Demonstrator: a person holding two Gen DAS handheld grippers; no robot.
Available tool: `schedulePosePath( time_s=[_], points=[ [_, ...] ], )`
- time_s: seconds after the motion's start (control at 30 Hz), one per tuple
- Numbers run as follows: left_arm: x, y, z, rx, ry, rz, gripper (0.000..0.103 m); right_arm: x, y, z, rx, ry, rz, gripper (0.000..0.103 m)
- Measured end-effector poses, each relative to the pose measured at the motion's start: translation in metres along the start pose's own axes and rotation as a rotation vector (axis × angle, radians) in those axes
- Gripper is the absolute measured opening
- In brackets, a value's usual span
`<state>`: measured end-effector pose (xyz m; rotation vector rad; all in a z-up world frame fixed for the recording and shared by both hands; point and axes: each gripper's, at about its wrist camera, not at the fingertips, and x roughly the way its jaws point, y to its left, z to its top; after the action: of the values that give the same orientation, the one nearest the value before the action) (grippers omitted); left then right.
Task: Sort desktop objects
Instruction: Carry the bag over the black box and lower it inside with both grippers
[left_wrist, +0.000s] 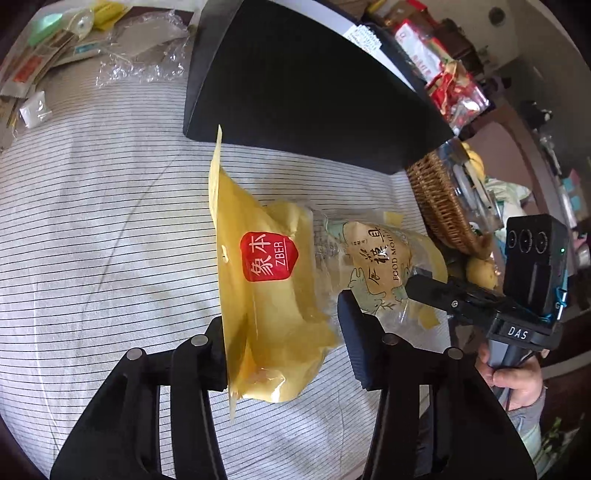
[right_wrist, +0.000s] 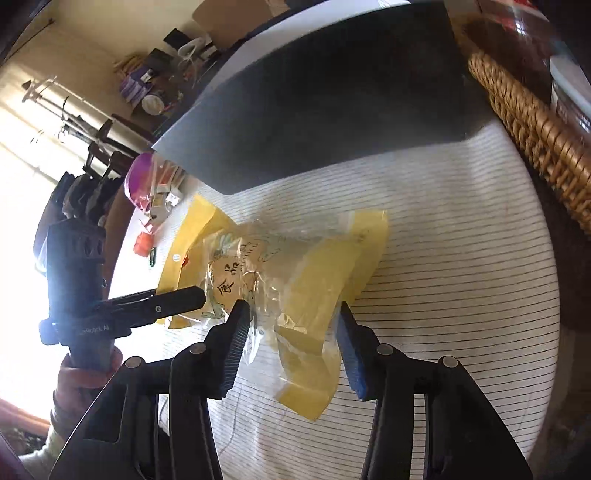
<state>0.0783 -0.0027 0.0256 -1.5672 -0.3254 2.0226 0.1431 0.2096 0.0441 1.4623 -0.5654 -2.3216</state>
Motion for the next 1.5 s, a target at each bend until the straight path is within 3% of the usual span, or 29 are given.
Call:
schedulePosePath(
  time_s=[0.07,0.17,0.37,0.5,0.67,0.83,1.0,1.23,1.4,1.5],
  points=[
    [-0.002,-0.005,-0.003,0.012,-0.002,0.015,0.044,0.000,0.005,-0.003,-0.024,0.001,-0.024,0.043],
    [-0.016,-0.007,-0.006,-0.009,-0.028,-0.029,0.043,-0.009,0.012,-0.004,-0.049,-0.027,-0.032,0.041],
    [-0.078,-0.046,-0.001,0.086,-0.126,-0.057,0.043,-0.065,0.050,0.001,-0.159,-0.144,-0.036,0.040],
    [-0.119,-0.076,0.034,0.143,-0.179,-0.074,0.043,-0.107,0.078,0.027,-0.229,-0.223,-0.042,0.040],
    [-0.140,-0.100,0.114,0.161,-0.223,-0.052,0.043,-0.127,0.092,0.099,-0.273,-0.273,-0.085,0.040],
    [-0.118,-0.100,0.207,0.115,-0.227,-0.046,0.043,-0.112,0.076,0.193,-0.264,-0.301,-0.113,0.040],
    [-0.066,-0.076,0.280,0.074,-0.214,-0.024,0.043,-0.062,0.031,0.277,-0.256,-0.288,-0.141,0.040],
    [0.021,-0.023,0.348,-0.015,-0.152,-0.004,0.043,0.024,-0.036,0.346,-0.246,-0.216,-0.193,0.040],
    [0.066,-0.013,0.367,0.005,-0.070,0.128,0.044,0.075,-0.052,0.373,-0.275,-0.096,-0.304,0.040],
    [0.099,-0.017,0.369,0.035,0.038,0.278,0.058,0.105,-0.054,0.379,-0.305,-0.001,-0.485,0.040]
  ],
)
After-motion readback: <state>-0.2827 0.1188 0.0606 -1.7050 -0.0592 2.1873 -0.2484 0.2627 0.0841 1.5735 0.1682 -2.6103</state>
